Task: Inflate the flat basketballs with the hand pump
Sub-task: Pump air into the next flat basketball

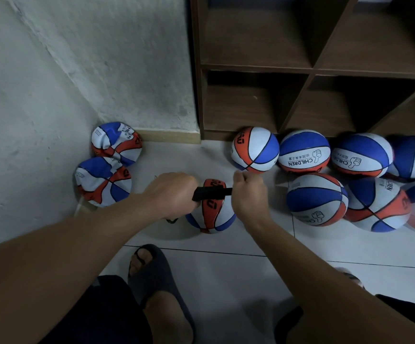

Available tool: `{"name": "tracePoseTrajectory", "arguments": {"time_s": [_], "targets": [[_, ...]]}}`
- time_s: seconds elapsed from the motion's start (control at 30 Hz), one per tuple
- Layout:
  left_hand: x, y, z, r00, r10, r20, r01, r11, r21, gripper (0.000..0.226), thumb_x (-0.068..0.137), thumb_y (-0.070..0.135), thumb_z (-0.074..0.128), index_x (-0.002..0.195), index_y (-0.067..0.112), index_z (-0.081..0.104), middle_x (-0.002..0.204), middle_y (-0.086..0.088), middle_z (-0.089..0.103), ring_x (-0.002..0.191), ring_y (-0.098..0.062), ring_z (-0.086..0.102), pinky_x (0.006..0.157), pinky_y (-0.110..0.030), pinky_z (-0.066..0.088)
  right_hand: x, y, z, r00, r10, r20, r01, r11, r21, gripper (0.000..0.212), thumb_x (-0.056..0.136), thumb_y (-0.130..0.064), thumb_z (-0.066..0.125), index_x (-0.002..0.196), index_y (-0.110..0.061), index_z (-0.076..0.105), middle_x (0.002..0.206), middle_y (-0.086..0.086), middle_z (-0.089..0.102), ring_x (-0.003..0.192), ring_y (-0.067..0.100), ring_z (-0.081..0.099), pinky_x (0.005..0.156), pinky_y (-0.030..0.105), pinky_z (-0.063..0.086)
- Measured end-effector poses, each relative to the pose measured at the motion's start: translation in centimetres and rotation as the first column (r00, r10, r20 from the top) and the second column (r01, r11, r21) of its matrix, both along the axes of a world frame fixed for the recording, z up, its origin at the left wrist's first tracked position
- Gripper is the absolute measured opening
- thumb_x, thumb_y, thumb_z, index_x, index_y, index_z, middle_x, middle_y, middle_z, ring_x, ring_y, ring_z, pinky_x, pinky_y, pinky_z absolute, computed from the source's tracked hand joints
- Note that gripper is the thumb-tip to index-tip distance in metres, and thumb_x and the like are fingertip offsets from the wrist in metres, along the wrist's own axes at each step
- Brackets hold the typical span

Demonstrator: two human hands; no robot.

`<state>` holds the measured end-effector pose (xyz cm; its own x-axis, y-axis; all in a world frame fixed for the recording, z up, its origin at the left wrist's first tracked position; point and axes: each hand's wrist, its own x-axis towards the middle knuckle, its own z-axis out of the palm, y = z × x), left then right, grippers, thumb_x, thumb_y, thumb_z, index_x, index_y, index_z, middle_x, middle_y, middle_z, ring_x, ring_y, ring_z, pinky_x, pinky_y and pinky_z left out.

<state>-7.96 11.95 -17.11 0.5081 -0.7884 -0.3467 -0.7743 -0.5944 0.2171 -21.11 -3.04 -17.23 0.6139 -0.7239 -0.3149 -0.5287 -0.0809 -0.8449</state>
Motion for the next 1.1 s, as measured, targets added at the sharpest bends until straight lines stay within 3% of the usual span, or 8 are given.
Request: {"name": "tracePoseTrajectory", "arguments": {"time_s": [0.17,0.47,0.63,0.77,0.97,1.1], "targets": [[-0.3,-0.2,-0.1,0.999,-0.052,0.005,0.052,0.998,0.03,0.022,0.093,0.028,0.07,0.074,0.024,0.059,0.068,0.001,0.064,0.059,-0.019,0.063,0.054,-0.032,0.049,0.1,1.2,-1.3,0.999,0.032,-0.038,-0.031,0.999,0.039,0.044,0.113,-0.031,0.044,0.072,-0.018,0.048,0.062,-0.002,0.045,0.055,0.012,0.043,0.057,0.033,0.036],[0.3,0.2,-0.2,1.0,-0.013,-0.008,0.012,1.0,-0.019,0.027,0.093,0.031,0.067,0.068,0.022,0.059,0.063,0.003,0.062,0.054,-0.015,0.06,0.047,-0.029,0.038,0.5,-0.7,-0.4,0.997,0.07,-0.036,-0.066,0.994,0.086,0.039,0.108,-0.028,0.056,0.073,-0.011,0.052,0.06,0.003,0.042,0.051,0.012,0.038,0.055,0.033,0.036],[2.3,1.6,-0.3,0.998,0.052,-0.03,-0.051,0.998,0.027,0.027,0.091,0.038,0.069,0.069,0.026,0.06,0.063,0.004,0.063,0.055,-0.014,0.062,0.051,-0.029,0.044,-0.6,-5.6,0.4,0.993,-0.1,-0.065,0.109,0.982,0.151,0.028,0.1,-0.026,0.061,0.085,-0.002,0.058,0.067,0.003,0.043,0.064,0.021,0.04,0.059,0.034,0.035],[2.7,1.7,-0.7,0.997,0.066,-0.042,-0.063,0.996,0.065,0.025,0.09,0.036,0.068,0.069,0.024,0.062,0.063,0.002,0.064,0.055,-0.017,0.063,0.05,-0.03,0.044,-0.9,-7.4,0.7,0.99,-0.106,-0.089,0.122,0.973,0.197,0.019,0.095,-0.025,0.065,0.084,-0.013,0.057,0.064,0.003,0.041,0.062,0.023,0.038,0.053,0.031,0.033],[1.7,0.6,-0.6,0.998,0.069,-0.014,-0.068,0.996,0.049,0.022,0.089,0.033,0.068,0.071,0.022,0.064,0.065,0.002,0.065,0.056,-0.018,0.063,0.048,-0.029,0.042,0.0,-5.0,0.3,0.991,-0.116,-0.068,0.123,0.987,0.1,0.018,0.096,-0.021,0.057,0.081,-0.011,0.059,0.069,0.002,0.051,0.068,0.022,0.048,0.064,0.04,0.043],[0.7,0.1,-0.5,0.998,0.061,-0.005,-0.061,0.998,0.023,0.025,0.092,0.031,0.069,0.07,0.021,0.062,0.064,0.003,0.062,0.055,-0.017,0.06,0.048,-0.028,0.037,0.5,-1.6,0.0,1.0,-0.009,-0.018,0.01,0.997,0.073,0.034,0.105,-0.02,0.052,0.072,-0.015,0.047,0.063,0.001,0.043,0.06,0.016,0.04,0.06,0.037,0.035]]}}
